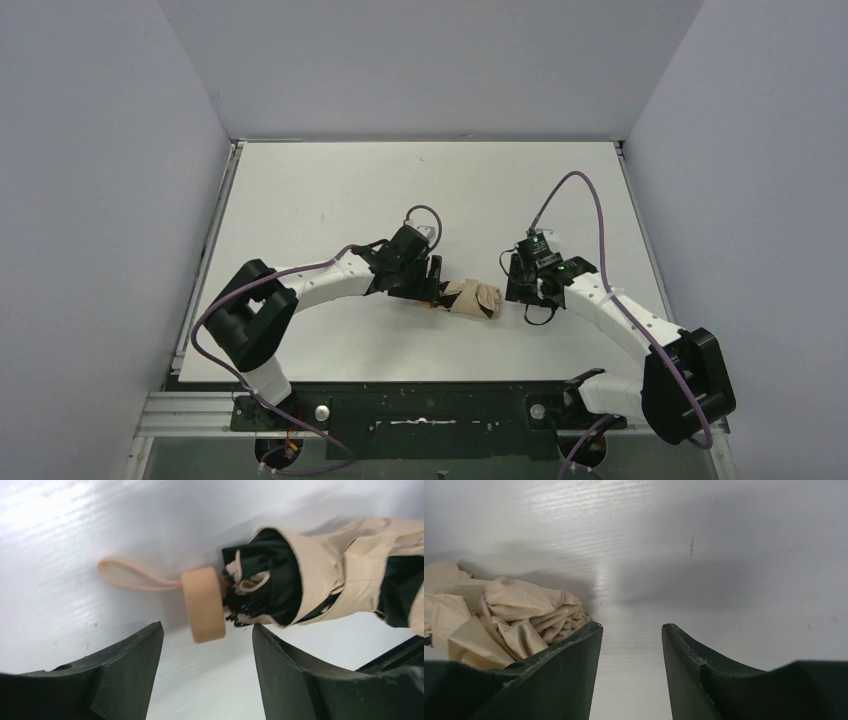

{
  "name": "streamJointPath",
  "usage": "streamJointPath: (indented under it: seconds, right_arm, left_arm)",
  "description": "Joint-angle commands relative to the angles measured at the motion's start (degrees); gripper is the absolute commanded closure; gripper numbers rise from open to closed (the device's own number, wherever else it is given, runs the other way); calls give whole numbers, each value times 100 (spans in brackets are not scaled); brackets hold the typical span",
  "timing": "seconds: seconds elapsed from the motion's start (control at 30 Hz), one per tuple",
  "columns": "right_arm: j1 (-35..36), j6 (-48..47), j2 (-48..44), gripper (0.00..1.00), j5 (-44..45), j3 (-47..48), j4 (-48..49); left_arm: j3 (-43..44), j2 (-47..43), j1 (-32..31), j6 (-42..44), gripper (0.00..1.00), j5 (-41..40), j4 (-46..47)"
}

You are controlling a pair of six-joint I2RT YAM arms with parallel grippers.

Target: Put away the umbrella

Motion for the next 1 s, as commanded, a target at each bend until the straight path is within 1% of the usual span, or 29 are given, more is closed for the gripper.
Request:
streamJointPath:
  seconds: [0.0, 0.07, 0.17, 0.4, 0.5, 0.6, 0.8, 0.87, 0.97]
  right_arm:
    - [8, 46, 367, 51, -513, -79, 363]
    - [15, 134, 514, 51, -808, -99, 600]
    - [20, 250, 691, 52, -1058, -71, 877]
    - [42, 441, 1061, 53, -1339, 186, 1428]
    - [41, 443, 1354, 54, -1385, 496, 1658]
    - [41, 350, 1813, 54, -1478, 923, 1879]
    - [-105, 105, 2721, 54, -1600, 1862, 2096]
    - [-176, -9, 2871, 54, -1486, 2082, 1969]
    - [-278, -223, 2755, 52, -1139, 2173, 1681]
  left_arm:
    - [552, 308, 88, 472, 38, 624, 442]
    - [637, 498, 88, 480, 44, 782, 482]
    - [671, 722, 91, 414, 55, 1011, 616]
    - [662, 925, 108, 272, 61, 1116, 833]
    - [737, 919, 233, 279, 61, 1092, 832]
    - [885, 880, 495, 333, 61, 1050, 746]
    - [1459, 1025, 1082, 692, 61, 1163, 379]
    - [1537, 993, 1212, 792, 60, 1135, 272]
    - [1447, 747, 1399, 919, 52, 1077, 114]
